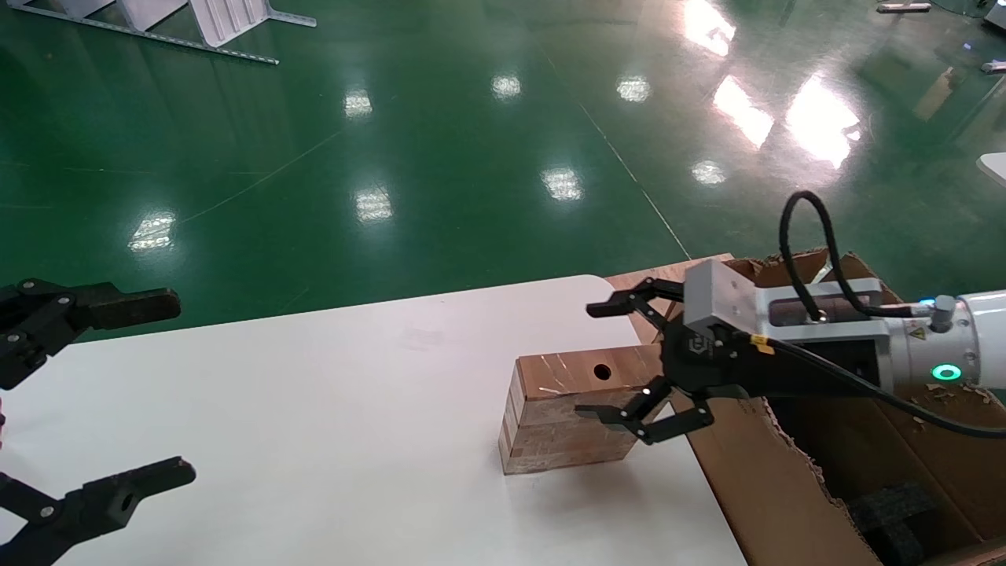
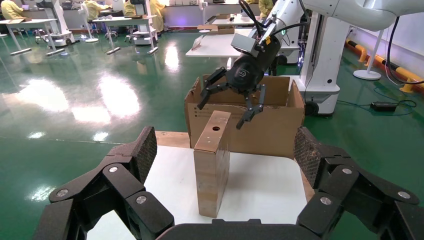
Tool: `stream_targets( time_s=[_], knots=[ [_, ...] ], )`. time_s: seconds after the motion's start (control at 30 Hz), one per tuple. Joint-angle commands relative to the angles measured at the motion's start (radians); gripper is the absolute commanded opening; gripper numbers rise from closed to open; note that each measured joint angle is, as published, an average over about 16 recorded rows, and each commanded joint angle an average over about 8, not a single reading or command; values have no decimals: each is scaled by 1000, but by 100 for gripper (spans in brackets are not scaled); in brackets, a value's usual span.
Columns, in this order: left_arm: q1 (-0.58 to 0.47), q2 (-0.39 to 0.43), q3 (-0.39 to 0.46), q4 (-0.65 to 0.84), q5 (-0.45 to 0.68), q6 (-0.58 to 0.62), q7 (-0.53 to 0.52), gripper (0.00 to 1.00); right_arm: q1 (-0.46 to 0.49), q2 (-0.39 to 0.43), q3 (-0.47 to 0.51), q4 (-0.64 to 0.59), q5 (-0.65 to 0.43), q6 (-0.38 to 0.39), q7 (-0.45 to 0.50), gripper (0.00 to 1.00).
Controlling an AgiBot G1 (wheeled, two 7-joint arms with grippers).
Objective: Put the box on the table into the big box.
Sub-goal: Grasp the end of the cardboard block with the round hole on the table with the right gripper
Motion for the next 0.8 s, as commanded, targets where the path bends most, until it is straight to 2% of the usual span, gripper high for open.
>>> stream_targets(
  time_s=[0.03, 0.23, 0.47, 0.8],
  knots=[
    [0, 0, 0, 0, 0, 0, 0, 100, 4, 6, -2, -26, -5, -18, -18, 100],
    [0, 0, 0, 0, 0, 0, 0, 100, 14, 7, -14, -93, -24, -59, -64, 100],
    [0, 0, 0, 0, 0, 0, 0, 100, 33, -7, -26, -150, -52, -72, -98, 100],
    [0, 0, 0, 0, 0, 0, 0, 100, 48, -41, -32, -213, -45, -86, -96, 100]
  ],
)
